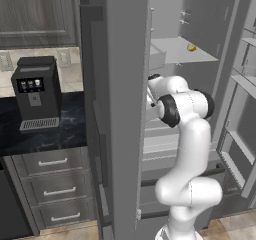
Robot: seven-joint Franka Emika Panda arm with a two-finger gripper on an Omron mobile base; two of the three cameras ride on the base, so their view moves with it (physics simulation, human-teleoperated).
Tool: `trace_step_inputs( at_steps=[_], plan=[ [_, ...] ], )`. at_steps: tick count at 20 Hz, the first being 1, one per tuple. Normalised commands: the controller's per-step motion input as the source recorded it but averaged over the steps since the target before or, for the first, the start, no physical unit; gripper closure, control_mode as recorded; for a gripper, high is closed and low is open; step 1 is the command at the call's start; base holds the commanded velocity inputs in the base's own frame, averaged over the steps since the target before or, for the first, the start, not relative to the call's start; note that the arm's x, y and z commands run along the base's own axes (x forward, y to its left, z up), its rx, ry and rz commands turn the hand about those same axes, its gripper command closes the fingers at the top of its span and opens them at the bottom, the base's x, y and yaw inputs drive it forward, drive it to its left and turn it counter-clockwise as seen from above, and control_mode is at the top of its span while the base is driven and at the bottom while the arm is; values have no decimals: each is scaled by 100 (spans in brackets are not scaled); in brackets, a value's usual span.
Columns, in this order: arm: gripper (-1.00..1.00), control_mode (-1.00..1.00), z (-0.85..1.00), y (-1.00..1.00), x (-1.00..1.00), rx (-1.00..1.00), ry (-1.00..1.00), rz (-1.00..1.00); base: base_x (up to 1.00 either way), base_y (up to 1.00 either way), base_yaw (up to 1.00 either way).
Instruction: Move the cheese and lemon wedge from the top shelf to the second highest shelf to make space. Then, place the pitcher from the counter on the cleared top shelf.
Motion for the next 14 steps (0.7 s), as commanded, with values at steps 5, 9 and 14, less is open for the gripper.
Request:
trace_step_inputs(
  at_steps=[5, 9, 14],
  plan=[
    [-100, -100, 32, -20, -18, 0, 0, -3, 0, 0, 0],
    [-100, -100, 52, -5, -27, 0, 0, 0, 0, 0, 0],
    [-100, -100, 31, 0, -50, -2, 0, 0, 0, 0, 0]
  ],
)
